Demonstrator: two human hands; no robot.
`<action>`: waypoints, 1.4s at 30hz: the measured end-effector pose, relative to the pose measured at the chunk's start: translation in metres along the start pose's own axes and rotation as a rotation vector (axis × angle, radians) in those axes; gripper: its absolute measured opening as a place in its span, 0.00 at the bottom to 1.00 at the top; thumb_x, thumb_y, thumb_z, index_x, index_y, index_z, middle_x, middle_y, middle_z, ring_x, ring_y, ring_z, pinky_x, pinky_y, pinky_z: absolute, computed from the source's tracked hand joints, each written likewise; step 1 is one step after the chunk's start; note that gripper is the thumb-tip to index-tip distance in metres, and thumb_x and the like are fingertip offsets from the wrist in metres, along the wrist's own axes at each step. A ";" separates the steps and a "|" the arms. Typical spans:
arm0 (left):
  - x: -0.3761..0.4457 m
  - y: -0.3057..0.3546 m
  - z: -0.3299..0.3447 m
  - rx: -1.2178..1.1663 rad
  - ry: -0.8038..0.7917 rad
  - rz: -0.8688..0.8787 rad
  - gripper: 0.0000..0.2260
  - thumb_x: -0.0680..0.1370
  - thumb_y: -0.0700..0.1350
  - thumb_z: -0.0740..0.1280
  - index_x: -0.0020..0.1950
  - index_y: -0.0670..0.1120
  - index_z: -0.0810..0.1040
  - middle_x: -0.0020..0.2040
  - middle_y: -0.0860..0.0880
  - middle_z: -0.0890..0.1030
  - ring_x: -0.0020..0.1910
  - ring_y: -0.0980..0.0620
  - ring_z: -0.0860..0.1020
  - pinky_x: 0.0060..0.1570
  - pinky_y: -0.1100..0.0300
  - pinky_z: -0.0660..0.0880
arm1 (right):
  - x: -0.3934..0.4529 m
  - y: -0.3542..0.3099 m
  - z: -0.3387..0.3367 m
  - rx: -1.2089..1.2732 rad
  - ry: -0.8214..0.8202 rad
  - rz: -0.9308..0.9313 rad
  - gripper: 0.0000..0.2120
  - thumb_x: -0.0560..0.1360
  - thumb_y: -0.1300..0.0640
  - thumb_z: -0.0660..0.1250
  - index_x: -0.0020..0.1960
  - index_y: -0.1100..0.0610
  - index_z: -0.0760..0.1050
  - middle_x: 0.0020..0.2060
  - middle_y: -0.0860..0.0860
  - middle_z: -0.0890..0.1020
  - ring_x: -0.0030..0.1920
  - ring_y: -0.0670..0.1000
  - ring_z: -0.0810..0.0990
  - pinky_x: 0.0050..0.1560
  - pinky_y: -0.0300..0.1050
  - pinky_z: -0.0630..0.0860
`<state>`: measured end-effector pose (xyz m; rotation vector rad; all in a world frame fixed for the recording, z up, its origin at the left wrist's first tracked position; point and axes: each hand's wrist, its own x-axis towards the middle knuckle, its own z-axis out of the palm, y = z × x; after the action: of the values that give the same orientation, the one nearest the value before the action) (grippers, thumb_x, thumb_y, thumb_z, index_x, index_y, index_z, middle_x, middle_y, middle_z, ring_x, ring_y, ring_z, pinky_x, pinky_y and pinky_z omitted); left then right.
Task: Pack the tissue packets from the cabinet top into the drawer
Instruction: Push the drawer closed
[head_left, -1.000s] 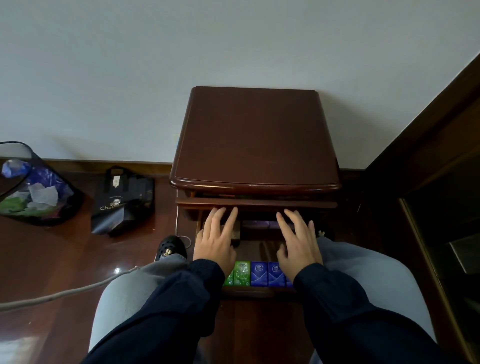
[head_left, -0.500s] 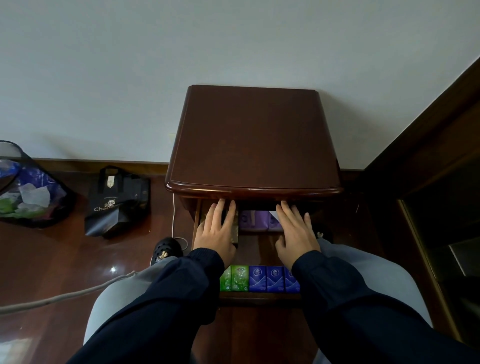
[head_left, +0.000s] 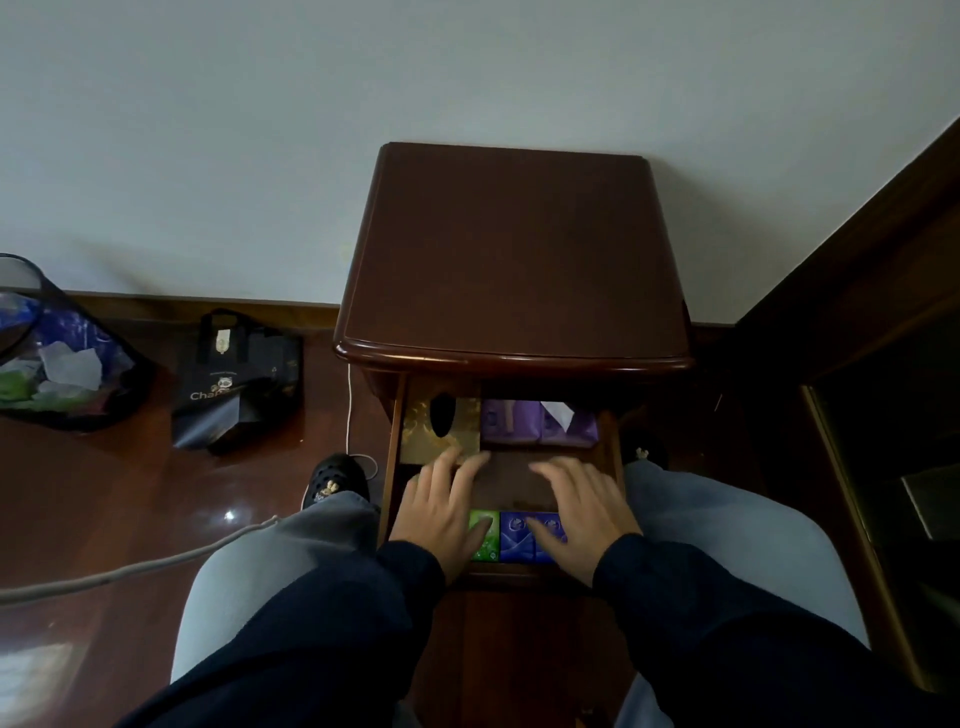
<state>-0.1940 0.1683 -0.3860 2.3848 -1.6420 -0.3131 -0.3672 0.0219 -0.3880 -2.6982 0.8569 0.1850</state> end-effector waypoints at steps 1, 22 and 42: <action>-0.008 -0.004 0.006 0.024 -0.061 -0.004 0.34 0.75 0.61 0.68 0.77 0.51 0.61 0.72 0.45 0.68 0.66 0.45 0.73 0.62 0.51 0.74 | -0.006 0.004 0.006 -0.016 -0.079 -0.009 0.34 0.73 0.30 0.56 0.74 0.43 0.59 0.67 0.45 0.69 0.64 0.49 0.72 0.64 0.49 0.72; -0.019 -0.003 0.013 0.145 -0.526 0.221 0.14 0.80 0.55 0.64 0.65 0.55 0.71 0.60 0.51 0.76 0.59 0.47 0.76 0.54 0.49 0.75 | -0.032 0.007 0.015 -0.194 -0.411 -0.160 0.15 0.79 0.46 0.64 0.64 0.45 0.75 0.60 0.46 0.77 0.62 0.52 0.72 0.64 0.50 0.70; -0.008 -0.001 0.015 0.059 -0.159 0.060 0.11 0.77 0.50 0.68 0.57 0.50 0.79 0.55 0.51 0.79 0.55 0.48 0.78 0.42 0.53 0.80 | -0.023 0.009 0.025 0.039 -0.112 0.071 0.11 0.77 0.48 0.68 0.58 0.43 0.72 0.54 0.41 0.74 0.44 0.45 0.80 0.37 0.39 0.75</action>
<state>-0.2008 0.1749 -0.3998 2.4030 -1.8116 -0.4607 -0.3919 0.0349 -0.4092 -2.5961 0.9132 0.3281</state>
